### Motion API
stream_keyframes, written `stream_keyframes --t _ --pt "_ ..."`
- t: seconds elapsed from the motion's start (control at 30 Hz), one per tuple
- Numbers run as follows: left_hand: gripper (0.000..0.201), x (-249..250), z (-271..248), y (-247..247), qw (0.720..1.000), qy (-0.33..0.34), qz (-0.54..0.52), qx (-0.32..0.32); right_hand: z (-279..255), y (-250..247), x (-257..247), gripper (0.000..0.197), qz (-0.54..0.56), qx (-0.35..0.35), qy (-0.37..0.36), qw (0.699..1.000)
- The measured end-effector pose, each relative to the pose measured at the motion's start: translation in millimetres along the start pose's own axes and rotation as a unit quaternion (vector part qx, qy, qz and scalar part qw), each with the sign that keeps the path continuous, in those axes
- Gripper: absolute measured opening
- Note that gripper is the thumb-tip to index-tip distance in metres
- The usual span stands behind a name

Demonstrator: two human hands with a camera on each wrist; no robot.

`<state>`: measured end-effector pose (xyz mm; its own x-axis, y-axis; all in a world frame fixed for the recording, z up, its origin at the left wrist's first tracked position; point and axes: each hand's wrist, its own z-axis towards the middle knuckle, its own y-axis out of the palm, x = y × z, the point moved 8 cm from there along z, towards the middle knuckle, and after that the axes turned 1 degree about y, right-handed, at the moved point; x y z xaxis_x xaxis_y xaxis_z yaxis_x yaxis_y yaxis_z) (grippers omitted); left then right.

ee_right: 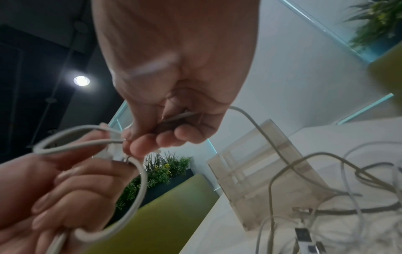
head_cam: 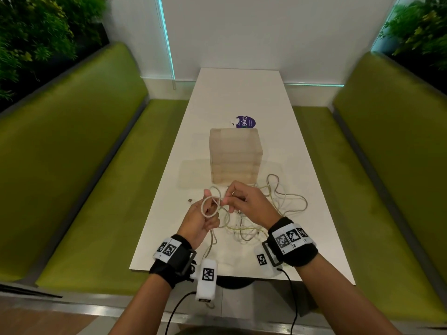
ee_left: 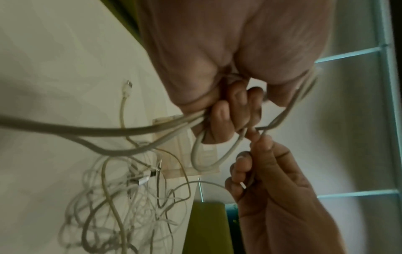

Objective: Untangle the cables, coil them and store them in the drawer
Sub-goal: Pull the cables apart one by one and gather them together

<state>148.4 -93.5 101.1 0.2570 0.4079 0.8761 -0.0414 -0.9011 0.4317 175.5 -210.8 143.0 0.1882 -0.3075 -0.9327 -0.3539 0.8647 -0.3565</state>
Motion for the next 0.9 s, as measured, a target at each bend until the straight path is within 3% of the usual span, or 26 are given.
stream_keyframes --t 0.07,0.17,0.27,0.37,0.53,0.67,0.77,0.9 --pt "0.044 -0.6 -0.9 -1.5 1.0 -0.013 0.015 -0.009 1.4 0.3 -0.6 0.012 -0.024 -0.013 0.0 1.0" --pt "0.034 -2.5 -0.9 -6.7 0.998 -0.039 0.049 -0.019 2.2 1.2 -1.0 0.008 -0.04 -0.036 0.0 0.999" --pt "0.017 -5.9 -0.2 -14.7 0.991 -0.043 0.125 0.006 4.9 3.5 4.7 0.008 -0.062 -0.068 0.002 0.996" --pt "0.024 3.8 1.4 -24.3 0.994 -0.013 0.097 0.043 9.7 -7.9 28.3 0.008 -0.14 -0.079 0.029 0.987" --pt "0.026 35.7 0.8 -61.6 0.99 0.047 -0.016 0.134 9.0 -54.1 65.1 0.02 -0.153 -0.011 0.071 0.986" --pt "0.025 25.7 3.1 -69.4 0.984 0.042 0.066 0.163 9.3 -54.0 68.5 0.022 -0.097 0.032 0.051 0.993" --pt "0.023 11.4 6.4 -49.4 0.973 0.045 0.182 0.134 8.7 -31.6 50.1 0.016 -0.112 0.0 0.005 0.994" --pt "0.032 -8.2 13.4 -16.2 0.975 0.042 0.215 0.048 5.4 10.5 34.0 0.016 -0.201 -0.107 -0.038 0.973"
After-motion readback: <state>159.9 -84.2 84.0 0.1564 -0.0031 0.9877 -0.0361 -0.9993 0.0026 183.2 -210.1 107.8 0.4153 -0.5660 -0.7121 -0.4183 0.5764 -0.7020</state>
